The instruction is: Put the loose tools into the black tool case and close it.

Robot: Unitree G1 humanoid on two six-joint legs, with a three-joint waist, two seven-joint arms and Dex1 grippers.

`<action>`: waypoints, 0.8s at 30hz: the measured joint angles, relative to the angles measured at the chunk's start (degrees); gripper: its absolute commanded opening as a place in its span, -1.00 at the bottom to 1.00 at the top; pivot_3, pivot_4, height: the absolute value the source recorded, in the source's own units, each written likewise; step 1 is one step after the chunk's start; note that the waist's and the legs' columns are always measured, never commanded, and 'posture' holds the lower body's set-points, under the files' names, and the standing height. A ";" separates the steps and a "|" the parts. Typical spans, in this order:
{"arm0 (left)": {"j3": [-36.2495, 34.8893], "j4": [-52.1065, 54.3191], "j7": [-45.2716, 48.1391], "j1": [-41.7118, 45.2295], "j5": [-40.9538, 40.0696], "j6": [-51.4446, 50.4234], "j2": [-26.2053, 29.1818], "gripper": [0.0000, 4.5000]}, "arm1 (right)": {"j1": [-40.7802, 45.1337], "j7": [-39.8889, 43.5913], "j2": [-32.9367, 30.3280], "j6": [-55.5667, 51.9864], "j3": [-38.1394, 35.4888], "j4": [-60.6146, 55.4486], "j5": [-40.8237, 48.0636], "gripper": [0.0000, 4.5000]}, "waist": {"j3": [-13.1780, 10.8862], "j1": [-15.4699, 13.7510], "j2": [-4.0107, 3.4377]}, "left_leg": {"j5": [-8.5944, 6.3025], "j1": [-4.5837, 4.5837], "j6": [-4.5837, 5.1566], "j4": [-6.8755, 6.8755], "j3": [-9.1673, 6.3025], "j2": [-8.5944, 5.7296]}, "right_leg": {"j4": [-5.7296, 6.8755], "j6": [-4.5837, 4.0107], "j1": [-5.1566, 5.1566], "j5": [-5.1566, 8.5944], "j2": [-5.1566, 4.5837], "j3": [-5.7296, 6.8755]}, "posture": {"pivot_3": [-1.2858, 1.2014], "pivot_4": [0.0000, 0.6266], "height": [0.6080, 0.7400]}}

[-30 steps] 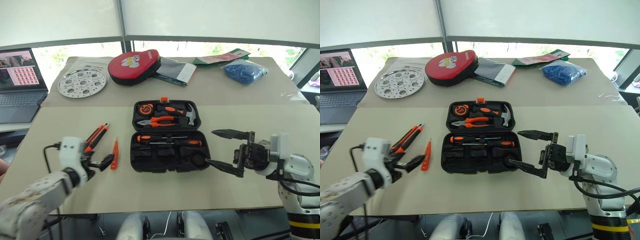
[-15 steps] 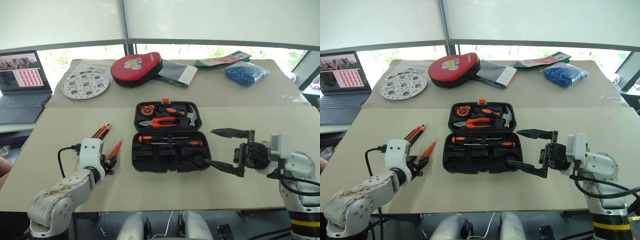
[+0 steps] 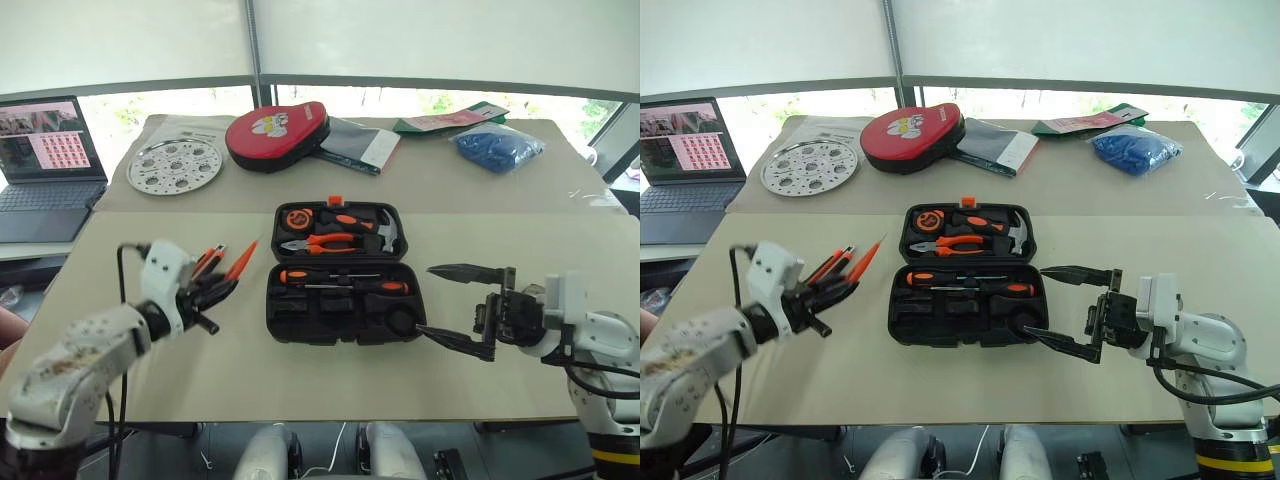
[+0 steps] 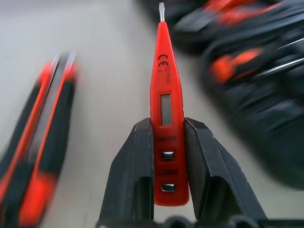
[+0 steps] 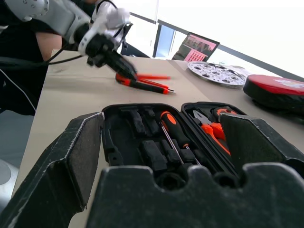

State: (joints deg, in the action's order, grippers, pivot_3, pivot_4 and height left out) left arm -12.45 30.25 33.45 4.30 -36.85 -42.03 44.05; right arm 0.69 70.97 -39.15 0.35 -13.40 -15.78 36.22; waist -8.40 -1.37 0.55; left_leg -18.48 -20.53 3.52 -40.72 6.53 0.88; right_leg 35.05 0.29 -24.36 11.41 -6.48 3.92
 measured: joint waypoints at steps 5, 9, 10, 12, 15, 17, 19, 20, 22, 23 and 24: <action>15.10 -7.23 22.14 15.24 5.81 7.59 8.77 -0.80 | -3.27 -1.99 -3.23 -3.12 -2.86 -0.92 -0.04 1.00 | -0.01 -0.06 -0.01 | -0.02 -0.09 0.06 -0.01 0.04 -0.03 | -0.06 0.23 0.00 -0.10 0.14 0.06 | 0.03 -0.52 1.00; 27.63 -13.39 27.56 25.28 14.04 7.72 7.26 -0.80 | -5.04 -3.38 -4.39 -4.59 -3.70 -1.17 -0.23 1.00 | -0.08 0.03 0.06 | -0.01 -0.15 0.08 -0.04 0.04 -0.04 | -0.07 0.37 0.01 -0.07 0.31 0.00 | 0.03 -0.52 1.00; 30.54 -14.95 28.20 27.88 16.10 6.77 6.35 -0.80 | -5.67 -3.69 -4.42 -4.80 -3.76 -1.59 -0.23 1.00 | -0.13 0.04 0.12 | 0.00 -0.20 0.09 -0.05 0.03 -0.04 | -0.08 0.39 -0.02 -0.06 0.36 0.00 | 0.03 -0.52 1.00; 34.60 -16.73 29.22 30.09 19.44 6.46 5.89 -0.80 | -6.59 -4.29 -4.41 -5.15 -3.84 -2.98 -0.18 1.00 | -0.15 0.47 0.13 | 0.00 -0.21 0.09 -0.05 0.04 -0.02 | -0.06 0.45 -0.04 -0.02 0.41 -0.07 | 0.03 -0.52 1.00; 37.00 -18.45 29.58 31.07 22.60 6.40 4.49 -0.80 | -7.80 -5.53 -4.37 -5.71 -3.93 -4.68 -0.08 1.00 | -0.21 0.70 0.23 | 0.00 -0.25 0.10 -0.06 0.03 0.00 | -0.07 0.55 -0.07 0.05 0.40 -0.07 | 0.03 -0.52 1.00; 37.84 -18.61 30.17 31.48 23.82 5.82 3.95 -0.80 | -8.53 -6.24 -4.19 -5.81 -3.96 -5.58 -0.05 1.00 | -0.25 0.60 0.28 | -0.02 -0.32 0.13 -0.11 -0.01 -0.01 | -0.08 0.59 -0.08 0.07 0.38 -0.03 | 0.03 -0.52 1.00; 38.34 -18.57 30.74 31.99 24.58 5.48 3.80 -0.80 | -8.89 -6.64 -3.90 -5.83 -3.96 -6.05 -0.05 1.00 | -0.26 0.56 0.30 | -0.05 -0.34 0.19 -0.16 -0.02 -0.03 | -0.08 0.64 -0.07 0.09 0.35 -0.04 | 0.03 -0.52 1.00; 38.67 -18.58 31.04 32.45 25.27 5.38 3.59 -0.80 | -9.01 -6.89 -3.82 -5.83 -3.96 -6.22 -0.05 1.00 | -0.26 0.55 0.30 | -0.07 -0.35 0.21 -0.19 -0.02 -0.04 | -0.08 0.65 -0.07 0.10 0.33 -0.05 | 0.03 -0.52 1.00; 39.29 -18.61 31.35 33.25 26.29 5.21 3.23 -0.80 | -9.15 -7.28 -3.74 -5.83 -3.96 -6.31 -0.05 1.00 | -0.26 0.45 0.31 | -0.08 -0.35 0.24 -0.23 -0.02 -0.04 | -0.07 0.66 -0.04 0.10 0.32 -0.05 | 0.03 -0.52 1.00; 39.52 -18.79 31.46 33.52 26.75 4.94 2.85 -0.80 | -9.20 -7.42 -3.70 -5.83 -3.96 -6.33 -0.05 1.00 | -0.26 0.44 0.31 | -0.09 -0.34 0.25 -0.23 -0.02 -0.04 | -0.07 0.67 -0.03 0.10 0.32 -0.05 | 0.03 -0.52 1.00; 39.70 -18.96 31.58 33.77 27.27 4.68 2.42 -0.80 | -9.21 -7.49 -3.65 -5.84 -3.95 -6.37 -0.05 1.00 | -0.26 0.42 0.31 | -0.09 -0.34 0.26 -0.23 -0.03 -0.04 | -0.07 0.67 -0.03 0.10 0.31 -0.05 | 0.03 -0.52 1.00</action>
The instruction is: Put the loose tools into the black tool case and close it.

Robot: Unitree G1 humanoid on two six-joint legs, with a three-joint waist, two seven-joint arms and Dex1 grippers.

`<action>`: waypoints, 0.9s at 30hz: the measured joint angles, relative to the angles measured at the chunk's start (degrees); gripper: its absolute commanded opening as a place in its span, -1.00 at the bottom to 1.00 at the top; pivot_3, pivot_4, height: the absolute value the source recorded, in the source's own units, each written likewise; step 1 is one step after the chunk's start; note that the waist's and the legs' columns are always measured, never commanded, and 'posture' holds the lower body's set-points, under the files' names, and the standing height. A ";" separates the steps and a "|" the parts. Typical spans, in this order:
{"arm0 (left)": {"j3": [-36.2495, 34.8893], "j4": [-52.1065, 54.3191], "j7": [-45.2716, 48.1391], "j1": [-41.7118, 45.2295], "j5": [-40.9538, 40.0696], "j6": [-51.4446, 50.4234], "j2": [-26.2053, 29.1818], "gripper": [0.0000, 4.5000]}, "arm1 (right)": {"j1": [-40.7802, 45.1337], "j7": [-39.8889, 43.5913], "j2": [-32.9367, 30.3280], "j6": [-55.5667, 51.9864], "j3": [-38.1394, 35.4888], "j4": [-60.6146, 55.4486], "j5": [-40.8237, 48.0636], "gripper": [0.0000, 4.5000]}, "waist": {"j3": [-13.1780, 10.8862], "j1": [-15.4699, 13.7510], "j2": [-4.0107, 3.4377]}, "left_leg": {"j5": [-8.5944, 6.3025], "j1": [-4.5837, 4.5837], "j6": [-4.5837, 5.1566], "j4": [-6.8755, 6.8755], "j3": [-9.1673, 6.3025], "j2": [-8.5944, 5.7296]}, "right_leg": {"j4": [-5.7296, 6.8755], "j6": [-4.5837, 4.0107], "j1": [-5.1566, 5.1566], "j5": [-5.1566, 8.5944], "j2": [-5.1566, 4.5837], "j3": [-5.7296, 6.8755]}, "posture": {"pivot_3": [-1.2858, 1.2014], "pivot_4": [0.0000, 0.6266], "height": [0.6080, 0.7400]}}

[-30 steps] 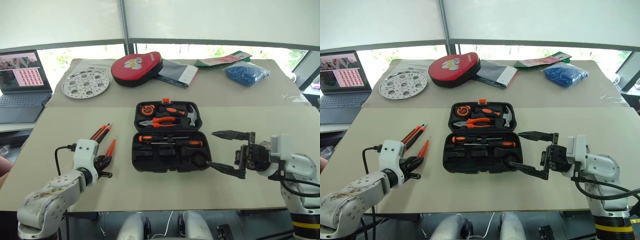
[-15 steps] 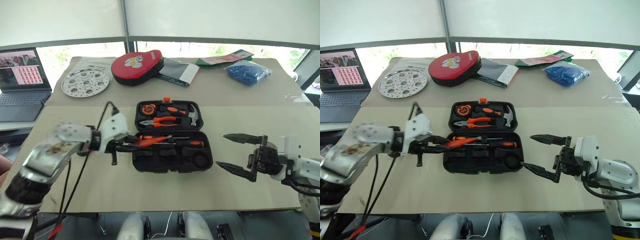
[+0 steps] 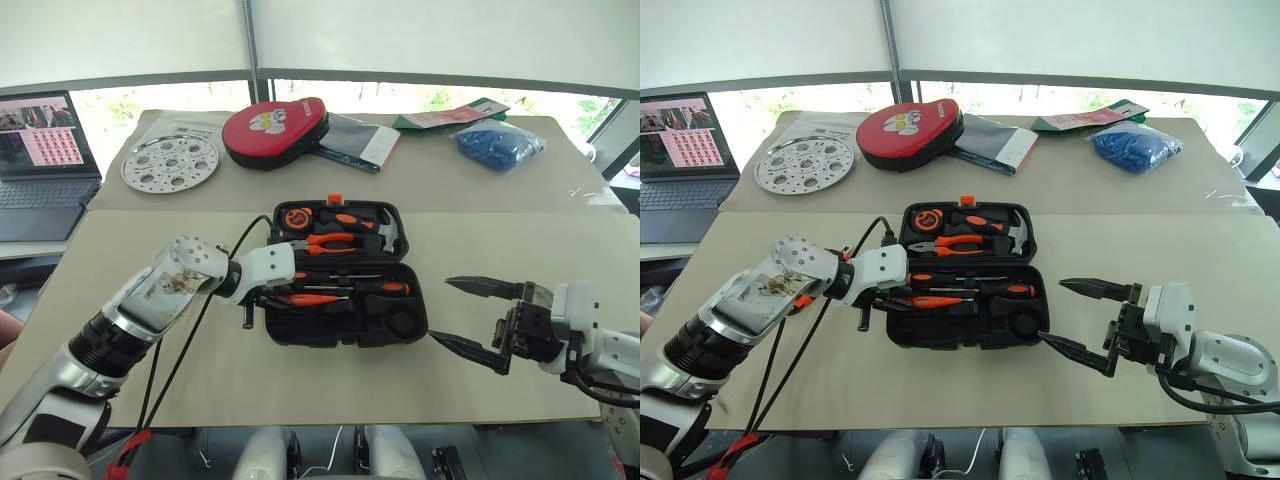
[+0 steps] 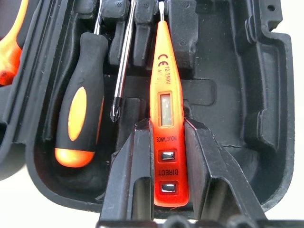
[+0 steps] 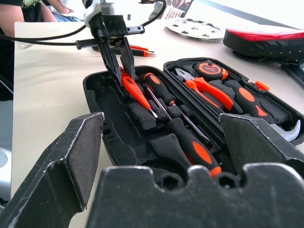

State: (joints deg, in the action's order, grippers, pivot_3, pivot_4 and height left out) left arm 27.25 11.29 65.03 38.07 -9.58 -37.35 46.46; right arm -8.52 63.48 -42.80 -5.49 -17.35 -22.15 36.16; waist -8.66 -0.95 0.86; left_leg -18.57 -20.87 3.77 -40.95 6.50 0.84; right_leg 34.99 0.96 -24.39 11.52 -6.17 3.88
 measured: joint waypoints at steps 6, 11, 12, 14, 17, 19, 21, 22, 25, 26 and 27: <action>1.01 -1.52 0.92 1.32 2.33 -0.07 -2.22 -0.80 | 0.00 -0.33 0.18 -0.02 0.12 -0.25 0.00 1.00 | 0.00 -0.05 0.00 | 0.00 0.02 0.00 -0.02 0.00 -0.01 | 0.01 0.01 0.03 0.00 0.00 0.00 | 0.03 -0.52 1.00; 1.64 -2.26 1.96 2.12 3.76 0.05 -2.74 -0.80 | 0.02 -0.51 0.46 -0.11 0.53 -0.35 -0.01 1.00 | 0.00 -0.02 0.00 | 0.00 0.05 0.01 -0.03 -0.01 0.00 | 0.03 0.01 0.04 0.00 0.00 -0.01 | 0.03 -0.52 1.00; 1.81 -2.31 2.11 2.31 4.04 0.05 -2.74 -0.80 | 0.02 -0.56 0.46 -0.12 0.54 -0.37 -0.01 1.00 | 0.00 0.00 0.00 | 0.00 0.06 0.01 -0.03 0.00 0.00 | 0.03 0.01 0.05 0.00 0.00 -0.01 | 0.03 -0.52 1.00; 2.13 -2.36 2.57 2.61 4.85 -0.05 -2.85 -0.80 | 0.02 -0.66 0.47 -0.14 0.57 -0.39 -0.01 1.00 | 0.01 0.02 -0.01 | 0.00 0.08 0.01 -0.02 0.00 0.00 | 0.03 0.01 0.07 0.00 0.00 -0.01 | 0.03 -0.52 1.00; 3.92 -2.73 3.47 4.24 6.08 -1.04 -2.96 -0.80 | 0.16 -1.19 0.59 -0.17 0.87 -0.60 -0.02 1.00 | 0.01 0.04 -0.01 | 0.00 0.13 0.01 -0.03 0.00 -0.01 | 0.04 0.01 0.12 0.00 0.00 -0.02 | 0.03 -0.52 1.00; 4.83 -2.75 4.27 4.81 7.14 -1.82 -2.91 -0.80 | 0.27 -1.29 0.63 -0.17 1.00 -0.83 -0.02 1.00 | 0.01 0.13 -0.01 | 0.00 0.16 0.01 -0.01 0.00 0.00 | 0.04 0.02 0.13 0.01 0.02 -0.03 | 0.03 -0.52 1.00; 4.95 -2.71 4.67 5.02 7.44 -2.64 -2.86 -0.80 | 0.28 -1.41 0.63 -0.17 1.00 -0.83 -0.03 1.00 | 0.01 0.26 -0.01 | 0.00 0.21 0.01 0.00 0.01 0.01 | 0.07 0.02 0.14 0.01 0.03 -0.06 | 0.03 -0.52 1.00; 4.91 -2.55 4.76 5.00 7.47 -2.84 -2.86 -0.80 | 0.33 -1.49 0.63 -0.17 1.02 -0.82 -0.06 1.00 | 0.02 0.30 -0.02 | 0.00 0.23 0.01 0.01 0.01 0.01 | 0.08 0.02 0.13 0.01 0.03 -0.07 | 0.03 -0.52 1.00; 4.50 -1.98 4.53 4.45 7.74 -3.30 -2.94 -0.80 | 0.86 -1.65 0.64 -0.17 1.25 -0.81 -0.16 1.00 | 0.02 0.35 -0.02 | 0.00 0.25 0.01 0.01 0.02 0.02 | 0.09 0.02 0.14 0.02 0.03 -0.11 | 0.03 -0.52 1.00; 4.16 -1.89 4.34 4.13 7.72 -3.42 -3.09 -0.58 | 0.99 -1.69 0.64 -0.17 1.35 -0.80 -0.17 1.00 | 0.02 0.34 -0.03 | 0.00 0.25 0.01 0.00 0.02 0.02 | 0.10 0.02 0.14 0.02 0.03 -0.12 | 0.03 -0.52 1.00; 3.55 -1.82 4.04 3.68 7.58 -3.91 -3.58 -0.35 | 1.09 -1.73 0.65 -0.17 1.49 -0.80 -0.26 1.00 | 0.03 0.28 -0.04 | 0.00 0.25 0.01 0.01 0.02 0.02 | 0.09 0.02 0.15 0.02 0.03 -0.11 | 0.03 -0.52 1.00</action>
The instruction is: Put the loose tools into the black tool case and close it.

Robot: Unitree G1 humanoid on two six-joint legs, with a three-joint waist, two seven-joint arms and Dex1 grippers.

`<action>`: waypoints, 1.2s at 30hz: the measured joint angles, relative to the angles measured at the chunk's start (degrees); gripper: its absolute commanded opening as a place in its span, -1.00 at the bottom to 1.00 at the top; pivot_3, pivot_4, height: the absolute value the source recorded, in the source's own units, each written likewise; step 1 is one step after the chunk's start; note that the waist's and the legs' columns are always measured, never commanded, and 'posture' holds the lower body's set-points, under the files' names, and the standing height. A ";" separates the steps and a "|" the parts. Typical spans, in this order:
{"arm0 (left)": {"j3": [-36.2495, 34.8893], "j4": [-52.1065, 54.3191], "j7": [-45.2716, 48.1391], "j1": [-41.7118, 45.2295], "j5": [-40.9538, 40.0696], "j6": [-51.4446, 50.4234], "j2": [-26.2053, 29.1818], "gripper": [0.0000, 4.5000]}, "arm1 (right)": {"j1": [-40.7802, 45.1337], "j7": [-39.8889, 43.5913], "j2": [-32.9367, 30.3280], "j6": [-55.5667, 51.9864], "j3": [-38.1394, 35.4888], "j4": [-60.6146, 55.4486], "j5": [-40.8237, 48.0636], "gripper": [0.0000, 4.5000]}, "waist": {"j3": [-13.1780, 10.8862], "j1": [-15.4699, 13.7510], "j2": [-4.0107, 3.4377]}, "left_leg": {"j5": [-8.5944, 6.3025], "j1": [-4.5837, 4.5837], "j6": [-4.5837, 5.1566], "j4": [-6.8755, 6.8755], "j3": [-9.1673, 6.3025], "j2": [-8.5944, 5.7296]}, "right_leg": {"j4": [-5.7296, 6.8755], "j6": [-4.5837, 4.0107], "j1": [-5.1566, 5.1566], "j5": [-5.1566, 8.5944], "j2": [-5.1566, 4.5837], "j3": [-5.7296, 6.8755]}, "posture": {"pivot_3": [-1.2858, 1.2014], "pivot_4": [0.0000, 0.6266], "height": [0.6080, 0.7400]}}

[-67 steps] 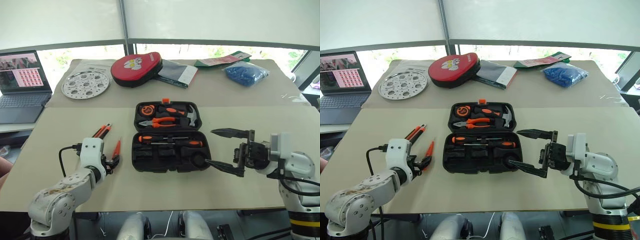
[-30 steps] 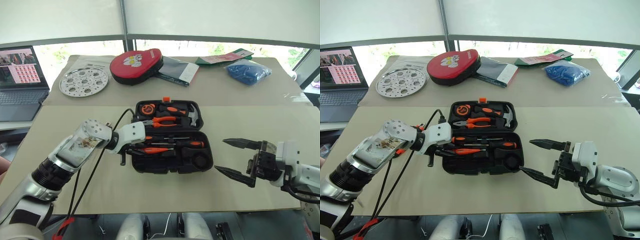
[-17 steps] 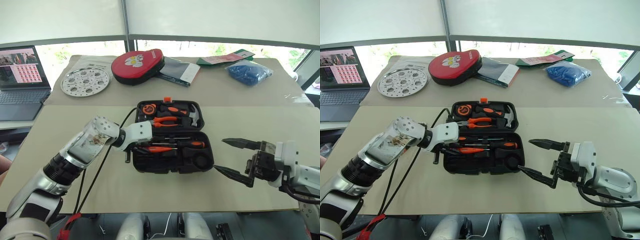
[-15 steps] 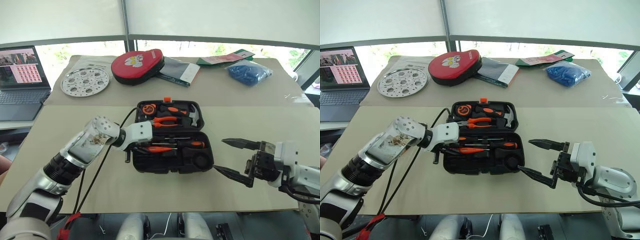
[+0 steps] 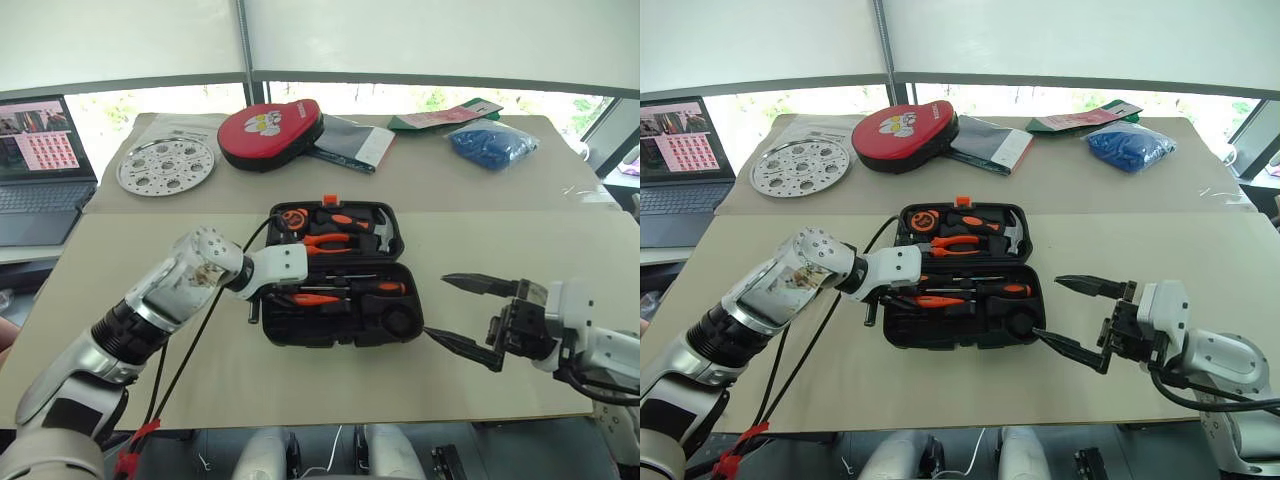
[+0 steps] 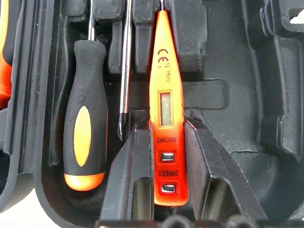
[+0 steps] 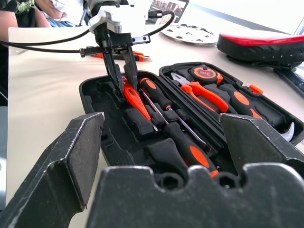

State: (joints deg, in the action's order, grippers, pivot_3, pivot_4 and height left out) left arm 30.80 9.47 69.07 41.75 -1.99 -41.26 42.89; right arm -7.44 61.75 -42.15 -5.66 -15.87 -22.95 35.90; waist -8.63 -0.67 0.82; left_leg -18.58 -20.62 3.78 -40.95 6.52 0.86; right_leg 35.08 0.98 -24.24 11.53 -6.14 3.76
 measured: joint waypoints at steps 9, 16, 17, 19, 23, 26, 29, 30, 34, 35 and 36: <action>-8.08 0.50 1.01 -4.02 -7.92 1.03 -3.09 0.24 | 0.23 0.04 0.40 -0.01 0.97 0.07 -0.28 1.00 | -0.05 -0.32 0.09 | -0.05 -0.46 0.10 -0.33 -0.07 0.01 | 0.06 0.03 -0.29 -0.02 -0.08 0.13 | 0.03 -0.52 1.00; -13.61 0.99 3.03 -4.05 -13.66 3.37 -2.87 0.00 | 0.03 0.10 0.40 -0.03 0.95 0.77 -0.28 1.00 | -0.05 -0.30 0.08 | -0.05 -0.44 0.10 -0.38 -0.07 -0.03 | 0.05 0.07 -0.22 -0.04 -0.08 0.14 | 0.03 -0.52 1.00; -14.19 -0.61 2.43 -4.45 -13.77 5.24 -3.84 -0.08 | -0.05 -0.05 0.52 -0.03 0.91 0.99 -0.28 1.00 | -0.05 -0.32 0.08 | -0.05 -0.41 0.10 -0.38 -0.08 -0.03 | 0.04 0.07 -0.18 -0.04 -0.08 0.14 | 0.03 -0.52 1.00; -15.71 -5.33 0.19 -5.90 -13.64 9.87 -7.25 -0.44 | -0.16 -0.57 1.26 -0.03 0.91 1.06 -0.28 1.00 | -0.05 -0.44 0.08 | -0.06 -0.37 0.10 -0.40 -0.08 -0.03 | 0.03 0.08 -0.12 -0.04 -0.09 0.15 | 0.03 -0.52 1.00; -16.24 -10.80 -2.60 -9.50 -13.66 13.60 -10.84 -0.96 | -0.65 -0.99 1.40 -0.03 0.86 1.07 -0.28 1.00 | -0.06 -0.27 0.10 | -0.06 -0.44 0.11 -0.41 -0.08 -0.04 | 0.03 0.11 -0.17 -0.07 -0.09 0.16 | 0.03 -0.52 1.00; -16.37 -12.01 -3.46 -9.87 -12.73 17.30 -11.50 -0.96 | -0.82 -1.05 1.40 -0.03 0.83 1.06 -0.29 1.00 | -0.06 -0.27 0.09 | -0.06 -0.42 0.11 -0.42 -0.08 -0.04 | 0.02 0.11 -0.14 -0.08 -0.09 0.16 | 0.03 -0.52 1.00; -16.07 -12.97 -3.85 -10.85 -11.60 19.79 -12.09 -0.96 | -0.88 -1.09 1.41 -0.03 0.82 1.06 -0.28 1.00 | -0.06 -0.24 0.09 | -0.07 -0.41 0.12 -0.42 -0.08 -0.04 | 0.02 0.11 -0.13 -0.08 -0.10 0.16 | 0.03 -0.52 1.00; -15.81 -13.21 -3.86 -11.17 -11.19 20.34 -12.08 -0.96 | -0.89 -1.10 1.41 -0.03 0.81 1.06 -0.28 1.00 | -0.06 -0.22 0.09 | -0.07 -0.41 0.12 -0.42 -0.08 -0.04 | 0.02 0.11 -0.14 -0.08 -0.10 0.16 | 0.03 -0.52 1.00; -15.27 -13.69 -3.85 -11.39 -9.55 22.50 -11.98 -0.96 | -0.87 -1.10 1.42 -0.03 0.81 1.06 -0.29 1.00 | -0.05 -0.24 0.09 | -0.07 -0.40 0.12 -0.42 -0.09 -0.04 | 0.02 0.11 -0.13 -0.09 -0.11 0.16 | 0.03 -0.52 1.00; -15.15 -13.69 -3.84 -11.41 -9.38 22.67 -11.90 -0.96 | -0.87 -1.10 1.42 -0.02 0.81 1.06 -0.29 1.00 | -0.05 -0.23 0.09 | -0.07 -0.39 0.13 -0.42 -0.09 -0.04 | 0.02 0.11 -0.12 -0.09 -0.11 0.16 | 0.03 -0.52 1.00; -14.74 -13.66 -3.83 -11.42 -8.78 22.71 -11.67 -0.96 | -0.86 -1.10 1.42 -0.03 0.82 1.06 -0.29 1.00 | -0.05 -0.22 0.08 | -0.07 -0.39 0.13 -0.42 -0.09 -0.04 | 0.03 0.11 -0.12 -0.09 -0.11 0.16 | 0.03 -0.52 1.00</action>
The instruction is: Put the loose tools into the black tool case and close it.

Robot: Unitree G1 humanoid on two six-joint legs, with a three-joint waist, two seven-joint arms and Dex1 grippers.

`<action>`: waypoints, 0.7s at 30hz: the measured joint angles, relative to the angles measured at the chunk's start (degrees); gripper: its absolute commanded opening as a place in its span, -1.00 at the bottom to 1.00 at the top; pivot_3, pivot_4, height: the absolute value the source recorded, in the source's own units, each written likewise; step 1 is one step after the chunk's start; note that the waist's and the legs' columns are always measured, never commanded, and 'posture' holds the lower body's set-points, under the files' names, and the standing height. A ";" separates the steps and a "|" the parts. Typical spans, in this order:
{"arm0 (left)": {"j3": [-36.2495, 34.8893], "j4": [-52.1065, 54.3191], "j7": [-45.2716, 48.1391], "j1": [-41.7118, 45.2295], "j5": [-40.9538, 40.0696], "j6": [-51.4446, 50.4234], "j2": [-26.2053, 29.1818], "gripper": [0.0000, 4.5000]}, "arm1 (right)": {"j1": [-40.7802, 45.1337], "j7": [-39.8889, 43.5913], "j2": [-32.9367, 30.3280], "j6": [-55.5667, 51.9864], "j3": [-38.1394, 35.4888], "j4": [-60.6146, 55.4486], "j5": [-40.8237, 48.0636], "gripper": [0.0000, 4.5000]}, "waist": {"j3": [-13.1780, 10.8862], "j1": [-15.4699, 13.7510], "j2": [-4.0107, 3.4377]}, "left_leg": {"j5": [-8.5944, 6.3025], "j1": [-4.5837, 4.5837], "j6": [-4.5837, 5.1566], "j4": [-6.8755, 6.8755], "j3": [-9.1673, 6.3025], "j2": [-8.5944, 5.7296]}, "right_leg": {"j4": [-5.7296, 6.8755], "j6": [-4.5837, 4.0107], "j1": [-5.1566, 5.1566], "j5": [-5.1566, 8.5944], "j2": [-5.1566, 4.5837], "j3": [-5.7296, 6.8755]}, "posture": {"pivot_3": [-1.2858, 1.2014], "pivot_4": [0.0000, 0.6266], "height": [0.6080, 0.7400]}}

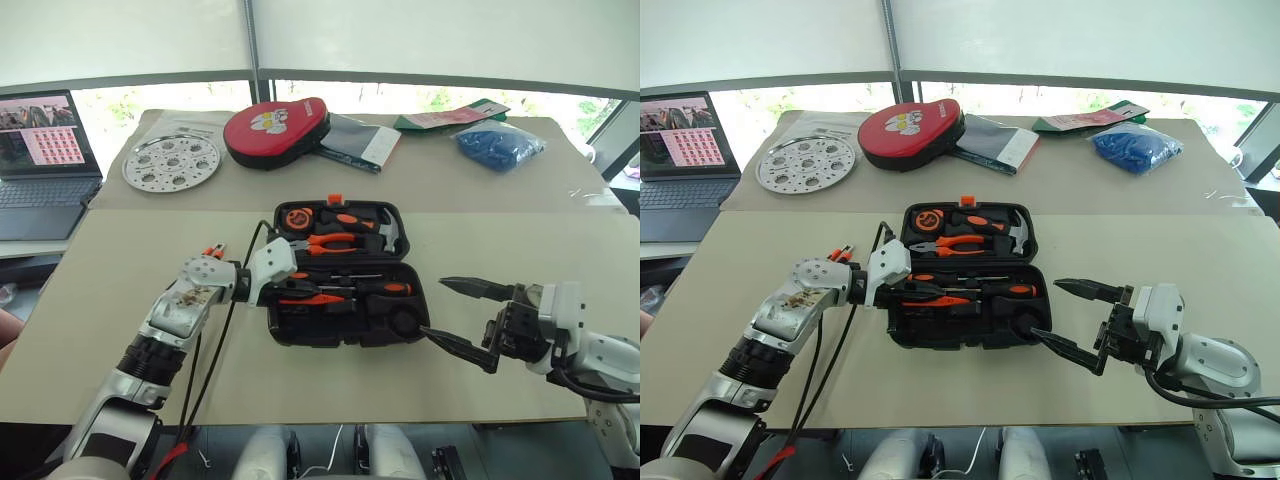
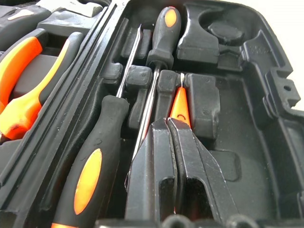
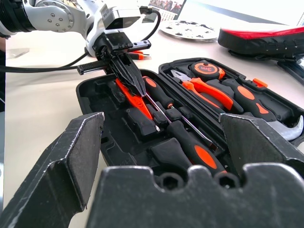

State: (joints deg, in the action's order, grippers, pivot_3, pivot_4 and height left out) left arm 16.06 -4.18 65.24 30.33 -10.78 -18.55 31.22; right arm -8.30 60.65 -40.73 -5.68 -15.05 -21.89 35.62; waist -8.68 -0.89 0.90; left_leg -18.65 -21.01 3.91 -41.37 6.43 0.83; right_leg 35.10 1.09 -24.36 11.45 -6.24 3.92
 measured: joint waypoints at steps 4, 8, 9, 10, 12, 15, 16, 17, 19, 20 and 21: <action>0.63 0.37 -1.01 -0.41 1.24 -0.21 0.24 -0.96 | 0.15 -0.02 0.03 0.00 0.00 0.02 -0.01 1.00 | 0.01 0.02 -0.02 | -0.01 0.14 0.01 0.01 0.00 0.01 | 0.00 0.00 0.12 0.00 0.00 0.00 | 0.03 -0.52 1.00; 0.94 0.44 -1.78 -0.98 1.68 0.24 -0.06 -0.96 | 0.22 -0.11 0.52 0.00 0.02 0.02 -0.05 1.00 | 0.04 0.05 -0.06 | -0.03 0.29 0.05 0.01 0.02 0.01 | 0.03 0.00 0.23 0.00 -0.05 -0.04 | 0.03 -0.52 1.00; 1.00 0.44 -1.96 -1.46 1.81 1.20 -0.08 -0.96 | 0.29 -0.18 0.63 0.00 0.02 0.02 -0.06 1.00 | 0.06 0.06 -0.09 | -0.03 0.30 0.06 0.02 0.02 0.01 | 0.04 0.00 0.24 0.00 -0.07 -0.06 | 0.03 -0.52 1.00; 0.96 0.50 -2.32 -1.91 2.02 2.25 -0.10 -0.96 | 0.36 -0.33 0.72 0.00 0.03 0.03 -0.12 1.00 | 0.08 0.07 -0.10 | -0.03 0.32 0.06 0.02 0.02 0.01 | 0.04 0.00 0.25 0.00 -0.07 -0.06 | 0.03 -0.52 1.00; -0.34 1.33 -3.46 -3.73 1.83 3.78 -0.35 -0.96 | 0.74 -0.82 0.99 0.03 0.03 0.13 -0.47 1.00 | 0.12 0.09 -0.15 | -0.04 0.33 0.06 0.04 0.03 0.01 | 0.04 -0.01 0.23 0.00 -0.11 -0.07 | 0.03 -0.52 1.00; -6.62 3.29 -5.02 -9.12 -3.53 4.91 -2.19 -0.61 | 0.80 -1.17 1.80 0.08 -0.80 0.71 -0.24 1.00 | 0.13 0.47 -0.17 | -0.04 0.28 0.06 0.09 0.04 0.04 | 0.09 -0.02 0.09 -0.01 -0.15 -0.12 | 0.03 -0.52 1.00; -10.33 4.71 -5.03 -12.35 -6.84 5.51 -2.10 -0.47 | 0.34 -0.97 1.87 0.11 -1.68 1.21 0.19 1.00 | 0.12 0.70 -0.17 | -0.02 0.24 0.02 0.13 0.04 0.07 | 0.09 -0.04 0.01 0.00 -0.19 -0.10 | 0.03 -0.52 1.00; -13.36 5.65 -4.94 -14.57 -8.83 6.00 -1.71 -0.31 | -0.21 -0.74 1.87 0.21 -2.57 1.72 0.46 1.00 | 0.12 0.70 -0.17 | 0.00 0.24 0.00 0.17 0.03 0.07 | 0.09 -0.05 0.00 0.01 -0.21 -0.07 | 0.03 -0.52 1.00; -21.22 9.32 -4.69 -20.89 -12.56 7.93 0.94 -0.03 | -1.11 0.59 1.86 1.76 -3.53 2.52 0.26 1.00 | 0.12 0.80 -0.18 | 0.00 0.27 -0.02 0.25 0.03 0.08 | 0.05 -0.07 -0.01 0.02 -0.22 -0.05 | 0.03 -0.52 1.00; -25.29 10.40 -4.57 -24.41 -13.65 9.04 2.54 0.20 | -1.76 1.10 1.88 2.85 -3.84 2.87 -0.19 1.00 | 0.13 0.96 -0.19 | 0.00 0.36 -0.04 0.36 0.04 0.08 | 0.00 -0.08 0.04 0.03 -0.26 -0.07 | 0.03 -0.52 1.00; -28.92 10.66 -4.58 -27.32 -14.25 10.04 3.68 0.28 | -2.27 1.48 2.06 3.83 -4.04 3.31 -0.68 1.00 | 0.12 1.03 -0.19 | 0.00 0.39 -0.04 0.40 0.04 0.08 | -0.02 -0.09 0.07 0.03 -0.28 -0.06 | 0.03 -0.52 1.00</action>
State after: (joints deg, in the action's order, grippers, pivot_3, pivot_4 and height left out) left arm -12.87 6.47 60.65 3.01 -25.02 -8.51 34.90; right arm -10.56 62.14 -38.67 -1.86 -19.09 -18.58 34.93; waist -8.56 0.13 0.71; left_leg -18.64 -20.61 3.87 -40.97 6.47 0.91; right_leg 35.09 1.00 -24.29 11.48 -6.52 3.86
